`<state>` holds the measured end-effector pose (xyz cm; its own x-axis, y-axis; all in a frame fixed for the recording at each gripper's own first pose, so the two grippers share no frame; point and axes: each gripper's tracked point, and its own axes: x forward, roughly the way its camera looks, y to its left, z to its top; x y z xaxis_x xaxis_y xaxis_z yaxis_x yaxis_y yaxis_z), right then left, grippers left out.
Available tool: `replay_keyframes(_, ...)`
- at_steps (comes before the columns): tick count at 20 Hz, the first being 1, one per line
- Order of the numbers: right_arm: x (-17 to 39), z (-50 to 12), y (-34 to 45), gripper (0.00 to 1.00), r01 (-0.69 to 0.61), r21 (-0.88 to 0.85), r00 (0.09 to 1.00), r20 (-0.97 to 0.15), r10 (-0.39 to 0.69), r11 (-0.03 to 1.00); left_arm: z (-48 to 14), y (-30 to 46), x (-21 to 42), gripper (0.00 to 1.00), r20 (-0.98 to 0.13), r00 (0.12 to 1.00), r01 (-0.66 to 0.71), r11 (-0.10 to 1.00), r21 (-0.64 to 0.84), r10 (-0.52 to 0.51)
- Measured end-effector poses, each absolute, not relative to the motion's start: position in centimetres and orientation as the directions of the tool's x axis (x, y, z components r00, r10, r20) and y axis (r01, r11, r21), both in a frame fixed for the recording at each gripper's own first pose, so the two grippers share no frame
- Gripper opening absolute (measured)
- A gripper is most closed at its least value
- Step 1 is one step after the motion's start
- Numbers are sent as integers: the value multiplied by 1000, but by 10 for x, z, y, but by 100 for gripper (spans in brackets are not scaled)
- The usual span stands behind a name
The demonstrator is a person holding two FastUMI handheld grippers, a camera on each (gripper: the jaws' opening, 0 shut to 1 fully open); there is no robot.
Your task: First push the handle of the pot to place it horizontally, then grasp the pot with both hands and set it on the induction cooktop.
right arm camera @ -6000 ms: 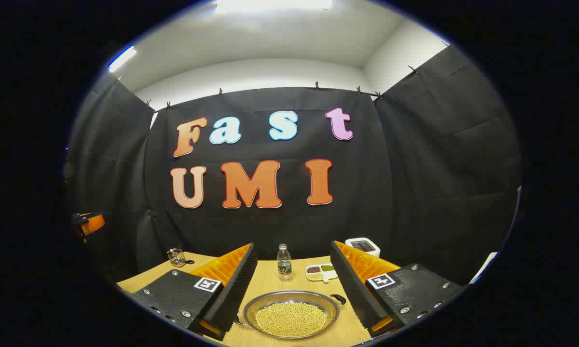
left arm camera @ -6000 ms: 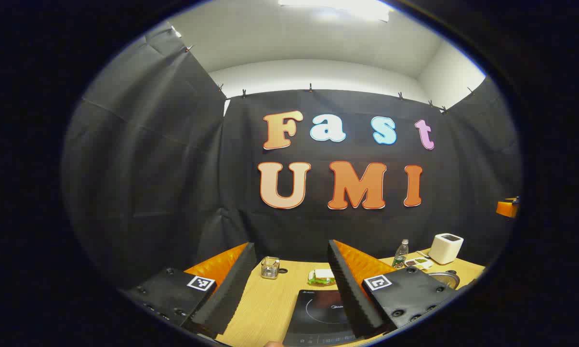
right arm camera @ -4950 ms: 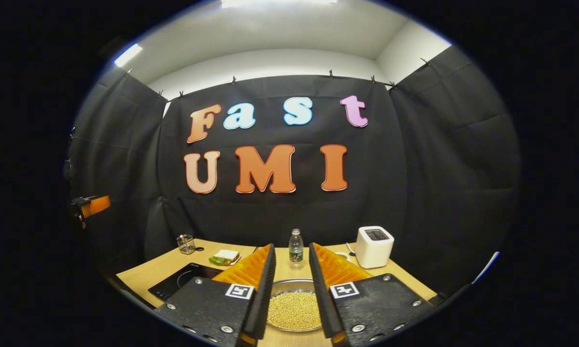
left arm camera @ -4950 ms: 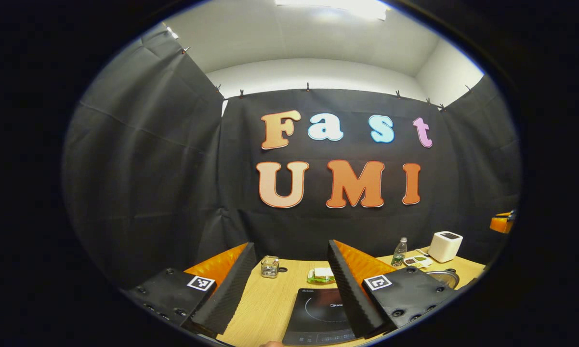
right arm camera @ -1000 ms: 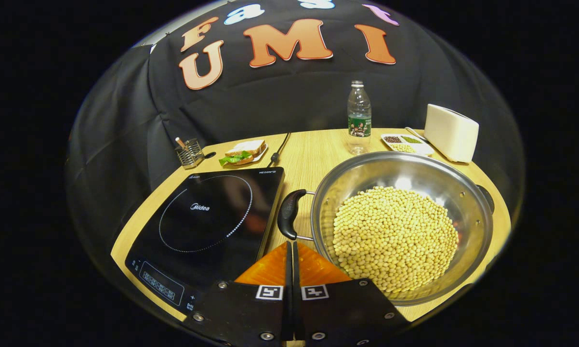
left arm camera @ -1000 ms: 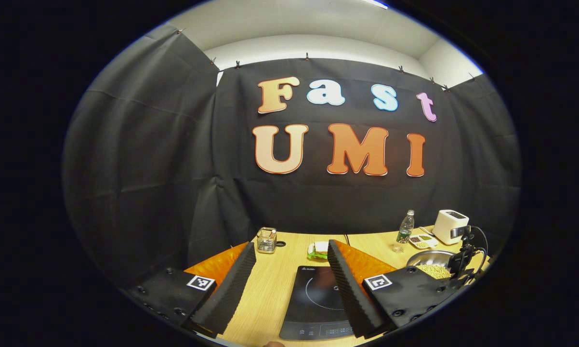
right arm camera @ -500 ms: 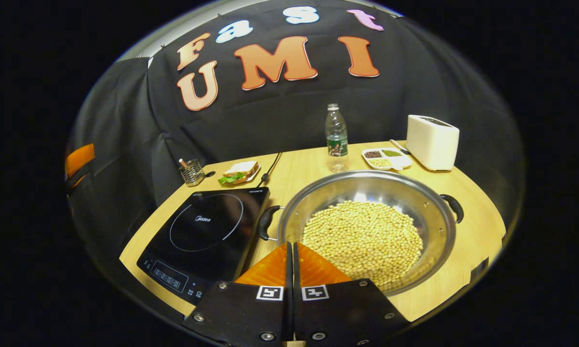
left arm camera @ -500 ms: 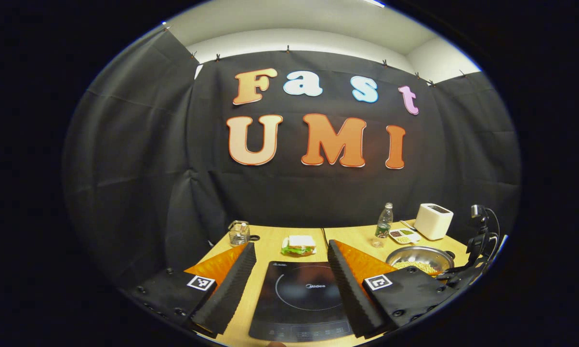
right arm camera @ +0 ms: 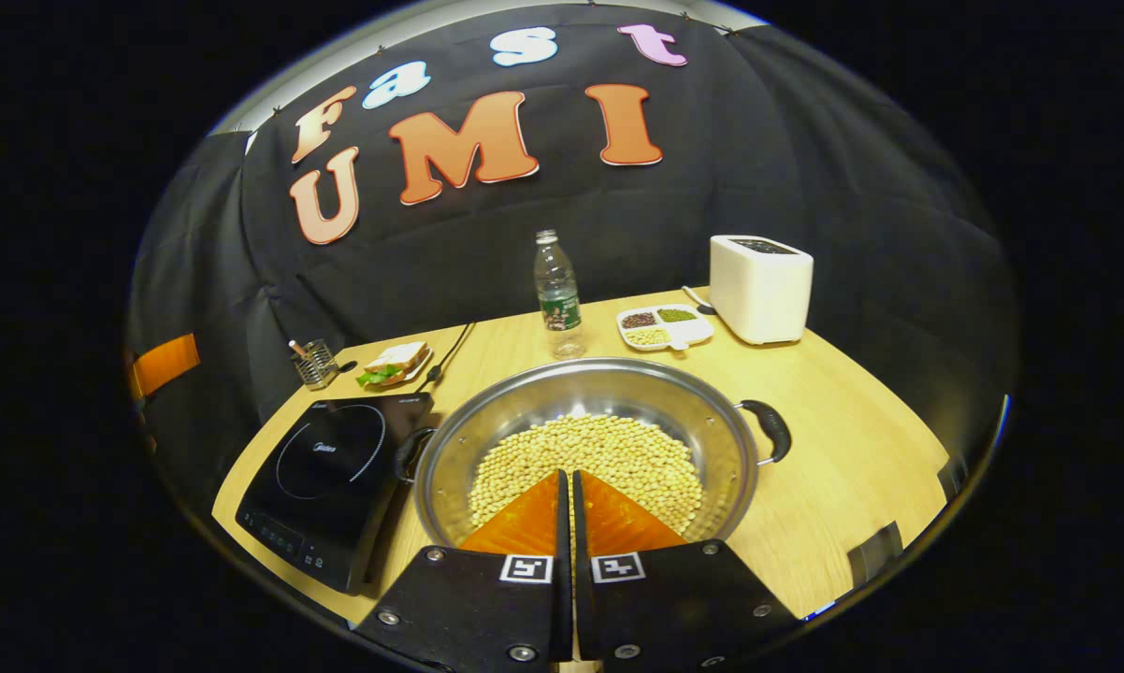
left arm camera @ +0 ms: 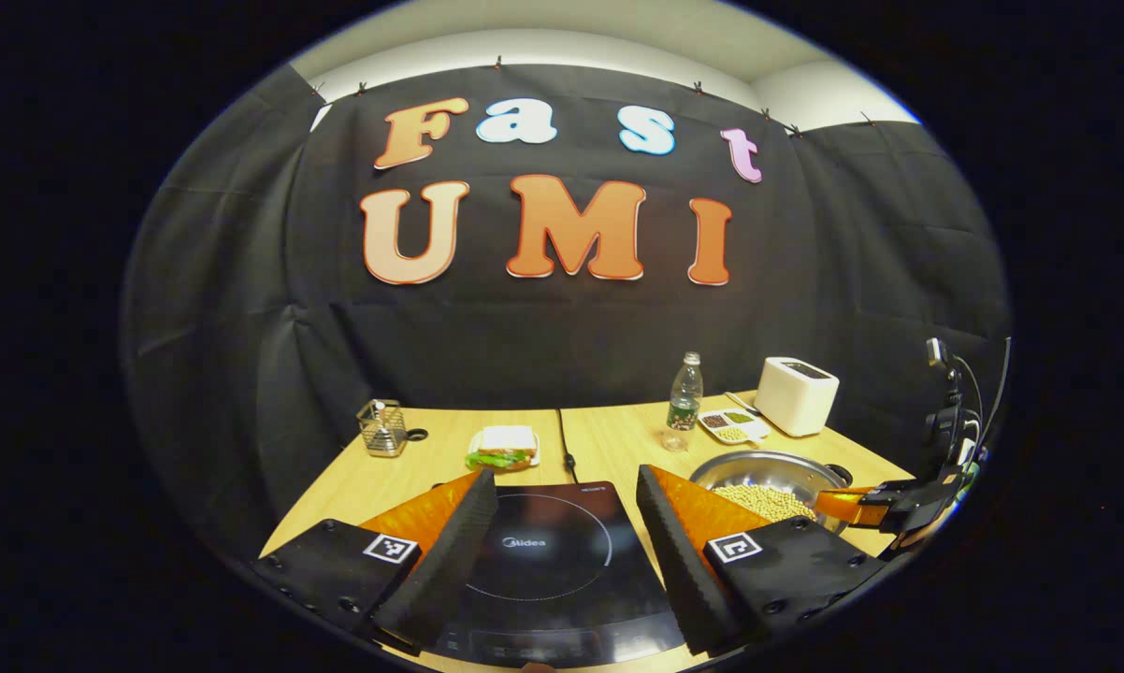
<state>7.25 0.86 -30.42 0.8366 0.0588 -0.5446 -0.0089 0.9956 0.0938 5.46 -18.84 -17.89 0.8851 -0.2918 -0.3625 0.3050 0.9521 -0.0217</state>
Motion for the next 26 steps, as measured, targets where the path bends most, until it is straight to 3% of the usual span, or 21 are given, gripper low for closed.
replay_keyframes(1,72,-304,0,1,3,91,838,-543,47,996,-189,-201,56,97,-383,872,322,946,-25,-307)
replay_keyframes(3,77,-305,-18,18,26,74,841,-541,19,997,-209,-227,59,98,-428,837,362,932,-32,-340)
replay_keyframes(4,80,-306,-28,39,39,59,841,-541,-1,997,-219,-242,61,98,-449,818,385,922,-39,-360)
replay_keyframes(5,83,-307,-38,42,52,43,840,-541,-21,998,-228,-254,61,98,-472,797,403,914,-48,-376)
replay_keyframes(6,86,-308,-48,62,67,30,839,-542,-39,997,-239,-266,62,98,-497,776,417,907,-55,-388)
replay_keyframes(10,100,-319,-82,92,120,3,823,-560,-98,993,-285,-302,70,98,-597,691,454,888,-81,-407)
replay_keyframes(16,126,-336,-123,95,189,-13,793,-587,-160,982,-347,-329,82,98,-726,563,453,882,-129,-395)
replay_keyframes(21,140,-360,-127,95,170,-4,758,-639,-134,985,-385,-343,77,98,-802,463,442,882,-162,-378)
replay_keyframes(26,148,-381,-123,94,165,17,722,-683,-109,986,-398,-346,81,98,-825,443,438,887,-142,-351)
